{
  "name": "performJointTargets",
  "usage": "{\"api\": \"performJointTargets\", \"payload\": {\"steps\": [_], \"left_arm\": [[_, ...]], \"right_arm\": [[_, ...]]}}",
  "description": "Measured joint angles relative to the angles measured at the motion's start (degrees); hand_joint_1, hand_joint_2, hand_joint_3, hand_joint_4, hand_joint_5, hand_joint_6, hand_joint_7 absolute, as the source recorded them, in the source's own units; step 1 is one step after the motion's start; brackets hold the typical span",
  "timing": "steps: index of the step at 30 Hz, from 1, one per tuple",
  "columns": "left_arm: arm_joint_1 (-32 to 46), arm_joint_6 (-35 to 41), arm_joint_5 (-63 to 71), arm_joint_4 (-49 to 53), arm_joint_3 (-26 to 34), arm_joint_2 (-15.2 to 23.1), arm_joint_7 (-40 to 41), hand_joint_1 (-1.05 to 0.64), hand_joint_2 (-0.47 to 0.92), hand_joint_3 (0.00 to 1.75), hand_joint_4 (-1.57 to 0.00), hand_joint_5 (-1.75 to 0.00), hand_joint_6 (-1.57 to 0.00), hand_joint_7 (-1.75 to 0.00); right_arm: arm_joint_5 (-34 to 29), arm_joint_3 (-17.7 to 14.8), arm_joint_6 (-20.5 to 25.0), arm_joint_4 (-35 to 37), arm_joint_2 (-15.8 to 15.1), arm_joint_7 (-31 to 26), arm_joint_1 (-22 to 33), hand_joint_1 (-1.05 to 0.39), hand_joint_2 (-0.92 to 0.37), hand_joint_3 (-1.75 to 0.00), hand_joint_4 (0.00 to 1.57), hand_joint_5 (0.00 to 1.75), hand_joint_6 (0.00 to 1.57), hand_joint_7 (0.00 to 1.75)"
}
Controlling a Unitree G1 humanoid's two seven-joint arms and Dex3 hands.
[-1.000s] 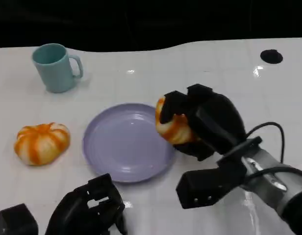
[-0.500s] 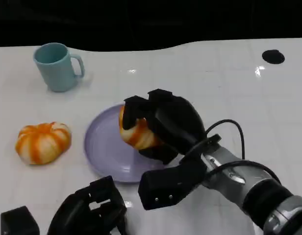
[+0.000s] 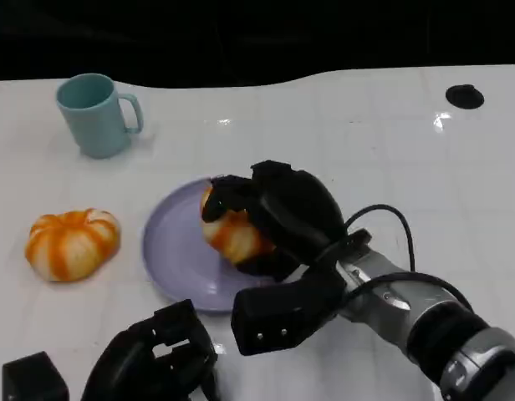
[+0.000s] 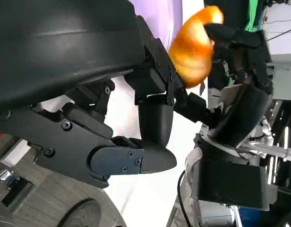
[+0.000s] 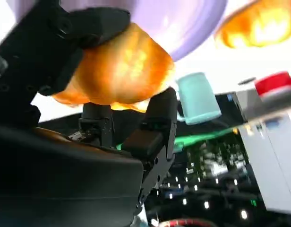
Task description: Grasp the bread from the table and place it into the plate.
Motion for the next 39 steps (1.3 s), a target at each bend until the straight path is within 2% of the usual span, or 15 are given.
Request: {"api": "performJointTargets", "payload": {"steps": [3,6,18,21,27,35,39], "left_arm": [[0.1,0.0,0.0,0.0,0.0,0.0,0.0,-0.6,0.77,0.54,-0.78,-1.75,-0.71,-1.48],[0.1,-0.1,0.0,0.0,0.0,0.0,0.0,-0.6,0.77,0.54,-0.78,-1.75,-0.71,-1.48],[0.1,-0.1,-0.1,0.0,0.0,0.0,0.0,-0.61,0.76,0.54,-0.79,-1.75,-0.72,-1.49],[0.1,-0.1,0.0,0.0,0.0,0.0,0.0,-0.61,0.76,0.54,-0.78,-1.75,-0.71,-1.49],[0.0,-0.2,0.0,0.1,0.0,0.0,0.0,-0.62,0.76,0.54,-0.79,-1.75,-0.71,-1.5],[-0.2,-0.6,0.0,0.3,0.0,0.0,0.0,-0.64,0.76,0.54,-0.81,-1.75,-0.72,-1.51],[-0.3,-0.7,0.0,0.3,0.0,0.0,0.0,-0.62,0.76,0.54,-0.81,-1.75,-0.72,-1.5]], "right_arm": [[0.1,0.0,1.1,-1.9,-0.5,4.1,0.1,-0.55,-0.91,-0.12,0.27,0.38,0.46,0.01],[0.1,0.1,2.6,-4.4,-1.1,8.1,0.3,-0.61,-0.92,-0.14,0.18,0.33,0.39,0.0],[1.1,0.1,5.3,-14.7,-3.8,15.0,4.3,-0.66,-0.92,-0.17,0.12,0.39,0.37,0.01],[1.3,-0.2,5.5,-18.5,-5.1,16.3,6.0,-0.65,-0.92,-0.17,0.11,0.46,0.38,0.01],[2.3,-1.1,4.8,-25.9,-8.5,17.4,10.2,-0.58,-0.92,-0.13,0.18,0.59,0.45,0.04],[3.9,-4.7,-1.6,-33.9,-14.0,15.0,16.5,-0.45,-0.91,-0.05,0.33,0.72,0.59,0.1],[4.3,-6.6,-5.2,-35.9,-16.4,12.3,19.4,-0.38,-0.9,-0.03,0.46,0.77,0.7,0.15]]}}
